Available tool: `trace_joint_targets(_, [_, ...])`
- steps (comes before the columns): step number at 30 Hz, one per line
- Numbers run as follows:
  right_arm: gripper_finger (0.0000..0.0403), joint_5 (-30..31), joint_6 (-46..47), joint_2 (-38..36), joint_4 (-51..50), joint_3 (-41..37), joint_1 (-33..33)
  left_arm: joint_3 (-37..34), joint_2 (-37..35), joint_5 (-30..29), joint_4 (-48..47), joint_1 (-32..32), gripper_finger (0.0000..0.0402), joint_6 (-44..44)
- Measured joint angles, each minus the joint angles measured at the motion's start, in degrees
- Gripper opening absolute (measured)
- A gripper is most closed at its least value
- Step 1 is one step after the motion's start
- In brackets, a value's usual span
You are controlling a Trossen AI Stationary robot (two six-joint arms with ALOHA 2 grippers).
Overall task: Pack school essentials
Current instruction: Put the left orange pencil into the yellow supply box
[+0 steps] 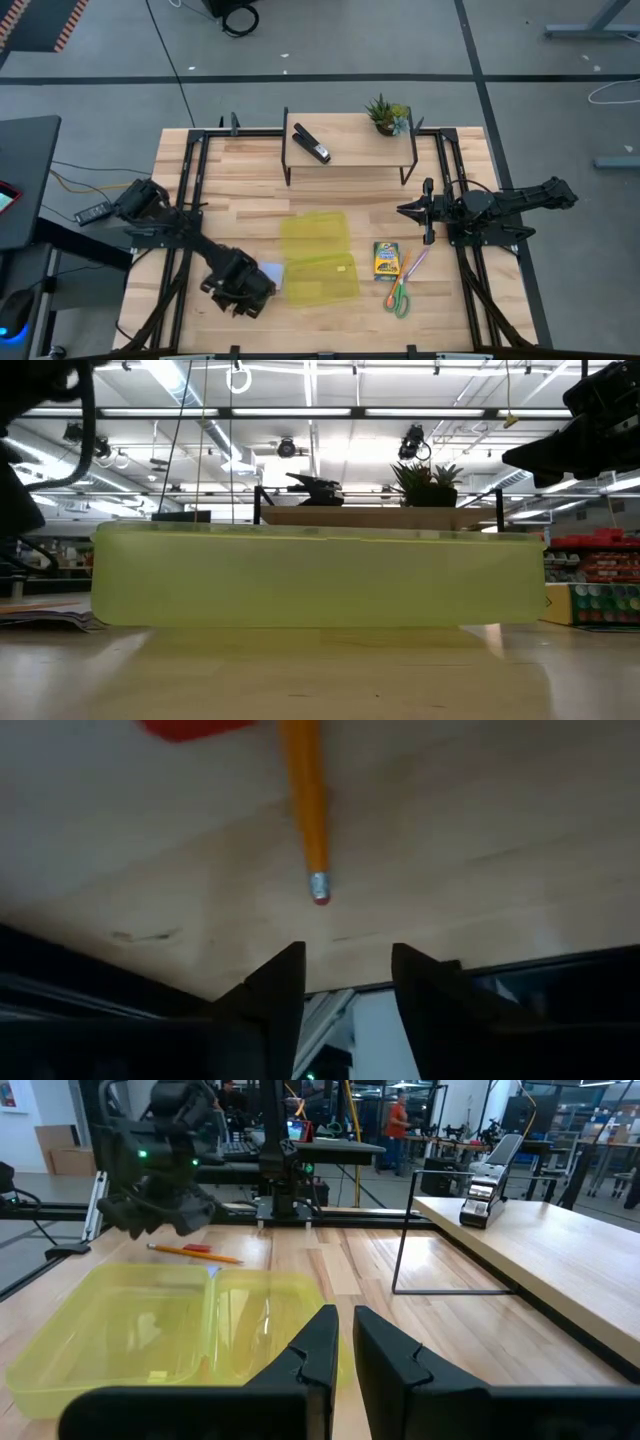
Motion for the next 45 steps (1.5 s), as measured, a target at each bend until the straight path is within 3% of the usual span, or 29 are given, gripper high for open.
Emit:
trace_joint_targets(10, [0.0042,0.0,0.0,0.0,0.0,0.0,0.0,-4.7,0.1,2.1,3.3,3.4,0.0132,1.5])
trace_joint_targets(21, [0.0042,0.0,0.0,0.0,0.0,0.0,0.0,-4.6,6.1,5.4,8.8,3.7,0.0103,1.7])
trace_joint_targets(33, [0.0042,0.0,0.0,0.0,0.0,0.0,0.0,-4.6,6.6,3.0,7.8,3.5,0.0013,2.8])
trace_joint_targets(45, [0.0042,0.0,0.0,0.0,0.0,0.0,0.0,-3.0,6.6,0.8,5.1,2.2,0.0013,2.2])
